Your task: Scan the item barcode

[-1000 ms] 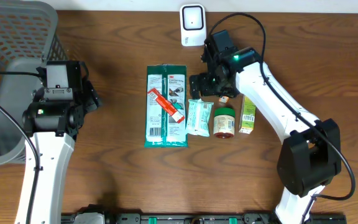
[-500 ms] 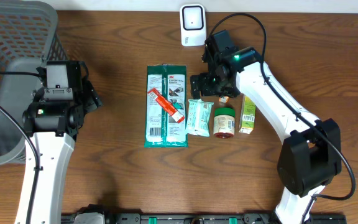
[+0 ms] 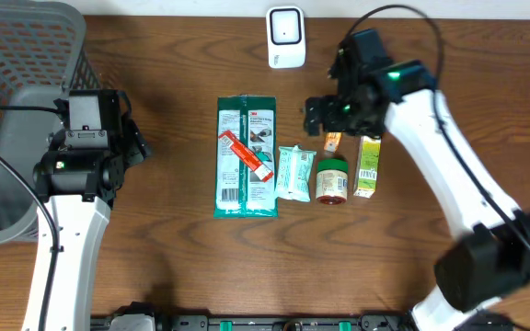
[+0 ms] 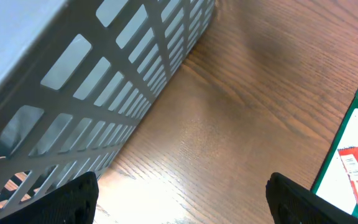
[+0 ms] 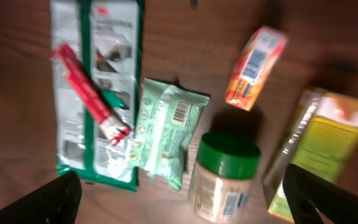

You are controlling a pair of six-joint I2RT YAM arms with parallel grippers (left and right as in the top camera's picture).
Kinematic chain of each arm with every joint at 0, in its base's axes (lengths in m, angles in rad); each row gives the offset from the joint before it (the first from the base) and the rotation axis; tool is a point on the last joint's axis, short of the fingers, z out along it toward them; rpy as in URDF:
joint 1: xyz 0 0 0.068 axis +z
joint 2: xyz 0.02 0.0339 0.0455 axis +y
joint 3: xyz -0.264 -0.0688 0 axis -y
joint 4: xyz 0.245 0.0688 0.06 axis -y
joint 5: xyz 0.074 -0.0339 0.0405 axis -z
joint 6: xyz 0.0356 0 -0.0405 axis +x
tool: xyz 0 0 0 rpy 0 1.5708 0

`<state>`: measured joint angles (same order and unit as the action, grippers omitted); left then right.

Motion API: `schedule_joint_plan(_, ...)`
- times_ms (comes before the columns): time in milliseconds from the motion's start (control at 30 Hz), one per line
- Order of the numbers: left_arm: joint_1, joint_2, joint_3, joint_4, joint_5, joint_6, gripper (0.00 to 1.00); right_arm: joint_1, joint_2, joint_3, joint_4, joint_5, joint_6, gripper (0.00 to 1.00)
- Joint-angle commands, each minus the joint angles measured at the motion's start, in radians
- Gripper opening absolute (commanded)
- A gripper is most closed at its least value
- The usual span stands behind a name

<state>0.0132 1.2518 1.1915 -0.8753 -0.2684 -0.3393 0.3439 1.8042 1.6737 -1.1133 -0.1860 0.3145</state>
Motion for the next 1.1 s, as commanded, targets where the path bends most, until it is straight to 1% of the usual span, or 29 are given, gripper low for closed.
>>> schedule_joint_plan(0, 0.005, -0.003, 0.01, -0.003, -0.013, 0.009, 0.87, -0.027, -0.058, 0.026, -0.017, 0.005, 0.006, 0.99)
schedule_joint_plan(100, 0.005, -0.003, 0.01, -0.003, -0.013, 0.009, 0.87, -0.029, -0.059, 0.026, -0.05, 0.006, 0.005, 0.99)
schedule_joint_plan(200, 0.005, -0.003, 0.01, -0.003, -0.013, 0.009, 0.87, -0.029, -0.058, 0.026, -0.072, 0.011, 0.003, 0.84)
schedule_joint_plan(233, 0.005, -0.004, 0.01, -0.003, -0.013, 0.009, 0.87, -0.029, -0.058, 0.026, -0.074, 0.014, 0.003, 0.7)
schedule_joint_plan(267, 0.005, -0.003, 0.01, -0.003, -0.013, 0.009, 0.87, -0.029, -0.058, 0.026, -0.074, 0.021, 0.003, 0.43)
schedule_joint_plan(300, 0.005, -0.003, 0.01, -0.003, -0.013, 0.009, 0.87, -0.029, -0.058, 0.026, -0.073, 0.026, 0.003, 0.13)
schedule_joint_plan(333, 0.005, -0.003, 0.01, -0.003, -0.013, 0.009, 0.87, -0.029, -0.058, 0.025, -0.073, 0.027, 0.004, 0.01)
schedule_joint_plan(500, 0.005, -0.003, 0.01, -0.003, -0.013, 0.009, 0.87, -0.025, -0.058, 0.024, -0.085, 0.027, 0.003, 0.02)
schedule_joint_plan(533, 0.005, -0.003, 0.01, -0.003, -0.013, 0.009, 0.87, -0.023, -0.058, 0.024, -0.087, 0.027, 0.003, 0.35)
schedule_joint_plan(567, 0.005, -0.003, 0.01, -0.003, -0.013, 0.009, 0.87, -0.021, -0.058, 0.024, -0.087, 0.027, 0.003, 0.99)
schedule_joint_plan(833, 0.005, -0.003, 0.01, -0.003, -0.013, 0.009, 0.87, -0.021, -0.058, 0.024, -0.087, 0.027, 0.003, 0.99)
schedule_joint_plan(867, 0.005, -0.003, 0.01, -0.003, -0.013, 0.009, 0.87, -0.021, -0.058, 0.024, -0.087, 0.027, 0.003, 0.74)
schedule_joint_plan(900, 0.005, -0.003, 0.01, -0.003, -0.013, 0.009, 0.87, -0.021, -0.058, 0.024, -0.087, 0.027, 0.003, 0.23)
schedule_joint_plan(933, 0.005, -0.003, 0.01, -0.003, -0.013, 0.009, 0.87, -0.021, -0.058, 0.024, -0.087, 0.027, 0.003, 0.01)
schedule_joint_plan(1000, 0.005, -0.003, 0.01, -0.003, -0.013, 0.009, 0.87, -0.021, -0.058, 0.024, -0.087, 0.027, 0.003, 0.01)
schedule_joint_plan(1033, 0.005, -0.003, 0.01, -0.003, -0.013, 0.009, 0.87, -0.021, -0.058, 0.024, -0.087, 0.027, 0.003, 0.11)
schedule_joint_plan(1067, 0.005, -0.003, 0.01, -0.003, -0.013, 0.009, 0.87, -0.021, -0.058, 0.024, -0.087, 0.027, 0.003, 0.45)
